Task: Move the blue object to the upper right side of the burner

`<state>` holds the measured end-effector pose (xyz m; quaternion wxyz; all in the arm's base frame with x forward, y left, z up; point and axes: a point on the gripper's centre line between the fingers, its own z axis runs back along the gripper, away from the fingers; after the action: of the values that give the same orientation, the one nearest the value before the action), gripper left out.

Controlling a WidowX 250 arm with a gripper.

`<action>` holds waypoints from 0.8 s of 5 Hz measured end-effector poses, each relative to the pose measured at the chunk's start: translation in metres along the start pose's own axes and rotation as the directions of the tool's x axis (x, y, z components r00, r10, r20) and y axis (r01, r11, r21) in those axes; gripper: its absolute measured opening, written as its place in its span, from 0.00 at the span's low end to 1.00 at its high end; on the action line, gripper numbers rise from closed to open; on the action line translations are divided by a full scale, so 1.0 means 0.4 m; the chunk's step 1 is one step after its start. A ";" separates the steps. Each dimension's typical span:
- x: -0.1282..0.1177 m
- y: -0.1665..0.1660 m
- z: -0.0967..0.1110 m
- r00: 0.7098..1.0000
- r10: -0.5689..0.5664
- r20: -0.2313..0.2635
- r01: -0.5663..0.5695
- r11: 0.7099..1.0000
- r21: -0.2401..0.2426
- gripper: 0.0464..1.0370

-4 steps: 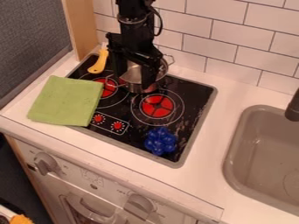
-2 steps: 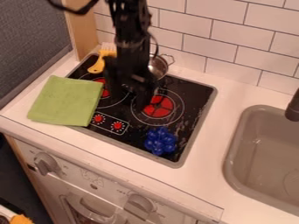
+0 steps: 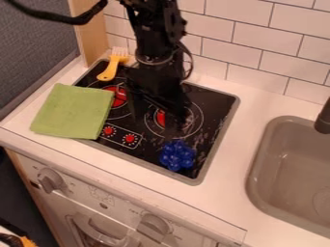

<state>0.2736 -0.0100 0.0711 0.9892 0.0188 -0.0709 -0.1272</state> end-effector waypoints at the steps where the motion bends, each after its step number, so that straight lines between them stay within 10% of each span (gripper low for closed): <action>1: -0.006 -0.054 -0.005 0.999 -0.040 0.015 0.040 0.999 -0.023 0.96; 4: 0.018 -0.089 -0.082 0.997 -0.067 -0.026 0.065 0.996 -0.056 0.96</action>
<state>0.2765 -0.0456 0.0376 0.9854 -0.0046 -0.0529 -0.1616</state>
